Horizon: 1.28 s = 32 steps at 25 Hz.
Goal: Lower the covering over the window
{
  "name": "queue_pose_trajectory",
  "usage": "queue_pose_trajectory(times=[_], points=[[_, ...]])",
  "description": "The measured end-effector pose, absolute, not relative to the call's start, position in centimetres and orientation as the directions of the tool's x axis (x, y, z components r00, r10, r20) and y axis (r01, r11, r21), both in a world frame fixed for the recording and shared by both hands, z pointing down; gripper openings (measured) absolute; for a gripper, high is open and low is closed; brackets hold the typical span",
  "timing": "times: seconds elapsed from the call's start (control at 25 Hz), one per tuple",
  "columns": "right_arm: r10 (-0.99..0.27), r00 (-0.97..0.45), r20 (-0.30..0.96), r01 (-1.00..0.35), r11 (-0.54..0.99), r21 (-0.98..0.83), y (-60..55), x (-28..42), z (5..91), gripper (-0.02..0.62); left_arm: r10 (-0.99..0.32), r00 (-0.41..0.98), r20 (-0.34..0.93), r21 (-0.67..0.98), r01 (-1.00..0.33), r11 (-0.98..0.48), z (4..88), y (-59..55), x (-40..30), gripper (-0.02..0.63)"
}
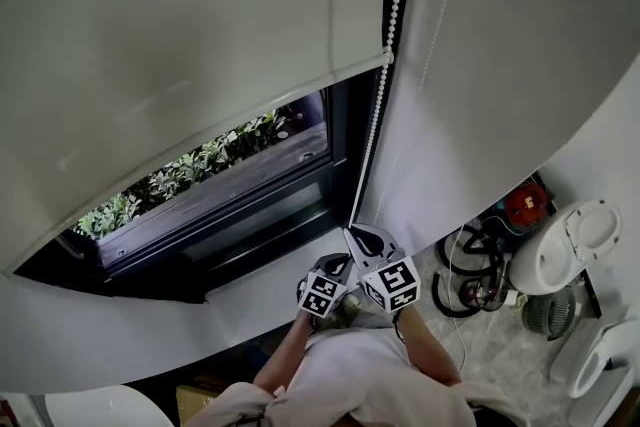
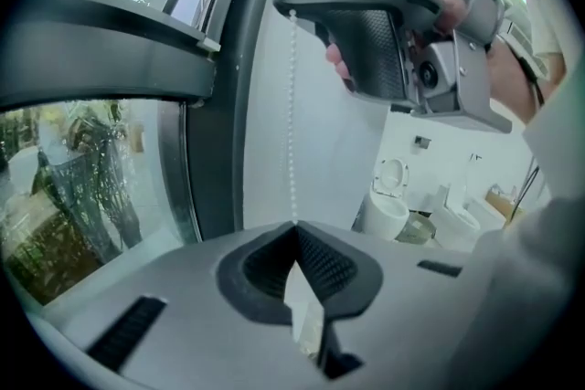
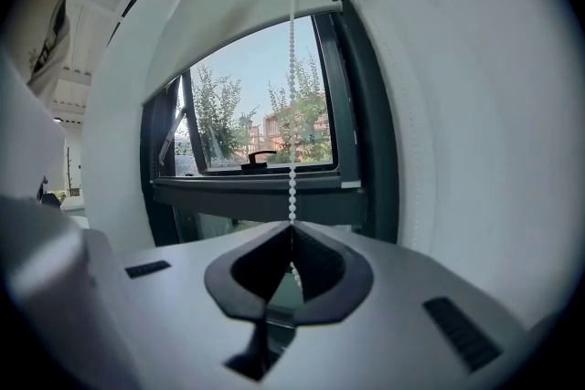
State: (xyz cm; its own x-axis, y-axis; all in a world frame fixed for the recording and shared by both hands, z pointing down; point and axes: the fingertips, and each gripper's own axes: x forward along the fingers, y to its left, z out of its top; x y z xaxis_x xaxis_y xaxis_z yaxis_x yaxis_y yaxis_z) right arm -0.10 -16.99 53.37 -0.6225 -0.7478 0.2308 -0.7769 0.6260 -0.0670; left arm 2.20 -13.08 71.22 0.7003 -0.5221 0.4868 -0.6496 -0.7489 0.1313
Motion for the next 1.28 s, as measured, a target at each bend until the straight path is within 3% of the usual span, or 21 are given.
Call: queue_pose_trajectory(times=[0.36,0.48,0.6,0.92,1.28], points=[[-0.747,-0.621,0.237,-0.776,0.628,-0.056,-17.2,0.3,53.4,-0.003,-0.582,0.701,0.413,0.128,-0.677,-0.725,66.7,-13.0,0.8,0.017],[-0.747,-0.621,0.237,-0.776,0.628,-0.056,-17.3,0.4,53.4,-0.003,-0.598,0.718,0.356,0.131,-0.672,-0.729,62.9,-13.2,0.3,0.027],[-0.747,-0.621,0.237,-0.776,0.628,-0.056,-17.3,0.5,53.3,-0.003,-0.62,0.732,0.283,0.119,-0.668,-0.735,58.4,-13.6,-0.3,0.08],[-0.747,-0.621,0.238,-0.777,0.627,-0.059,-17.2,0.6,53.5,-0.003,-0.657,0.745,0.117,0.016,-0.663,-0.748,47.1,-14.8,-1.4,0.081],[-0.748,-0.62,0.239,-0.778,0.626,-0.057,-17.1,0.6,53.3,-0.003,-0.594,0.8,-0.084,-0.116,-0.6,-0.792,34.5,-16.3,0.7,0.081]])
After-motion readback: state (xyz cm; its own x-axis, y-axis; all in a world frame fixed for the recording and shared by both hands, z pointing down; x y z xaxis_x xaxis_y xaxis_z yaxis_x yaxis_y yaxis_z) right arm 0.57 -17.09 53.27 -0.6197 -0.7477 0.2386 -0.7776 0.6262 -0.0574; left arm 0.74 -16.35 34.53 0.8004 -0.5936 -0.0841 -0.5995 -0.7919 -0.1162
